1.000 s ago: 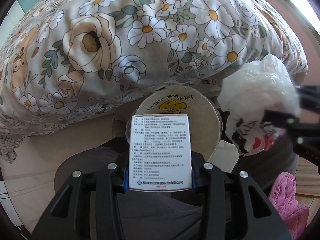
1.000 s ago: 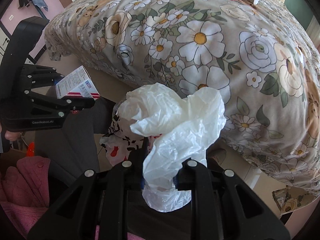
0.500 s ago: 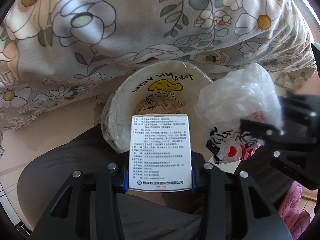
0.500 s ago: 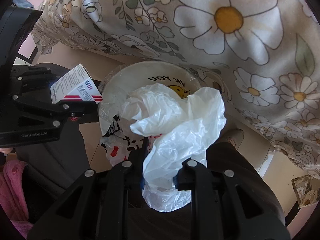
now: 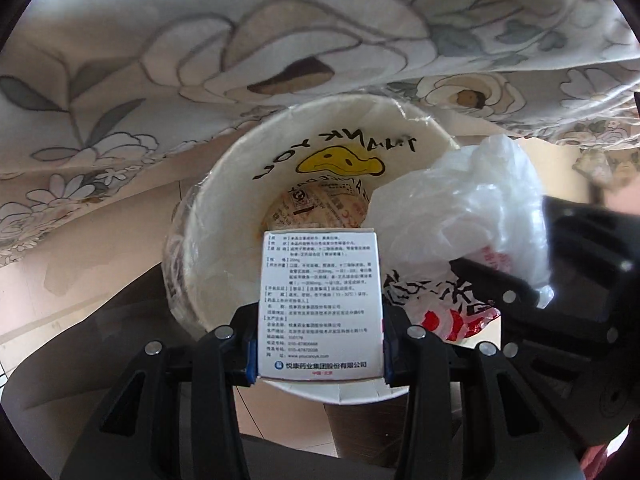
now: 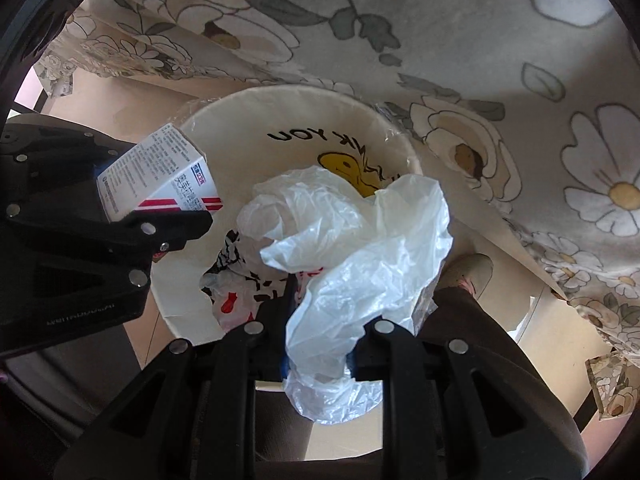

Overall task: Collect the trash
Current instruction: 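Open the left tool over the wastebasket while the right tool releases the bag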

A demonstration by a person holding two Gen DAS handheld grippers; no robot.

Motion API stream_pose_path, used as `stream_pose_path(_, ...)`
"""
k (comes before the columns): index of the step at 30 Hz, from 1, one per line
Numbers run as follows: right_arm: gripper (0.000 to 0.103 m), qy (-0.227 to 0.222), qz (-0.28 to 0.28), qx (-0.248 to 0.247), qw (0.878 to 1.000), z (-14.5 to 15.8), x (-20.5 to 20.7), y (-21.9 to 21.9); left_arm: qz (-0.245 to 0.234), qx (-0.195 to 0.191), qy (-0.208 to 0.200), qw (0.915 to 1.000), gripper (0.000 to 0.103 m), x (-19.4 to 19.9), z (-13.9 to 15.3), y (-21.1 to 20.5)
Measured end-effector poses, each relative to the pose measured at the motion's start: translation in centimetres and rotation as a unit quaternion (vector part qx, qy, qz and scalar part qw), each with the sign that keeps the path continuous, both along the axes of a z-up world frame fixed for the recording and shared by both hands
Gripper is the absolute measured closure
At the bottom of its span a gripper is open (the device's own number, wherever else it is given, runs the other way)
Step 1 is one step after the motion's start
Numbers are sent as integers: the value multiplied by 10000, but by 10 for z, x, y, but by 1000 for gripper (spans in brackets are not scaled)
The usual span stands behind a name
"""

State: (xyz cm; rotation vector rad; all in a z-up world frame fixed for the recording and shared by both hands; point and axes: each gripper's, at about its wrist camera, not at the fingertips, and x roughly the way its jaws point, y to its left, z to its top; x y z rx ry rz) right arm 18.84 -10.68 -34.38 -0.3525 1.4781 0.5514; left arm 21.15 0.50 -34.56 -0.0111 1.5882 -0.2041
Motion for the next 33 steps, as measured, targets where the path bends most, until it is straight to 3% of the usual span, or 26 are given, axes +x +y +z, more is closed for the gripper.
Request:
stream_pose_path(10, 80, -121, 187, -254, 9994, -35, 6, 23, 141, 34, 229, 9996, 58, 14, -27, 2)
stream_pose_path(11, 75, -128, 233, -273, 9993, -37, 6, 24, 163, 24, 246, 9996, 55, 14, -27, 2)
stream_pose_path(13, 64, -182, 299, -377, 9987, -40, 3, 23, 244, 17, 266, 9993, 38, 9, -26, 0)
stream_pose_path(14, 51, -241, 325, -435, 9982, -43, 3, 27, 282, 29, 245, 9993, 28, 9, -25, 0)
stream_pose_path(16, 41, -396, 353, -433, 9976, -43, 3, 29, 301, 25, 210, 9993, 27, 9, -24, 0)
stream_pose_path(28, 41, -500, 178, -142, 9985, -27, 12, 6, 372, -53, 170, 9992, 27, 14, -24, 5)
stream_pose_path(33, 40, -761, 213, -7, 9969, -16, 12, 6, 375, 42, 141, 9992, 27, 19, -26, 7)
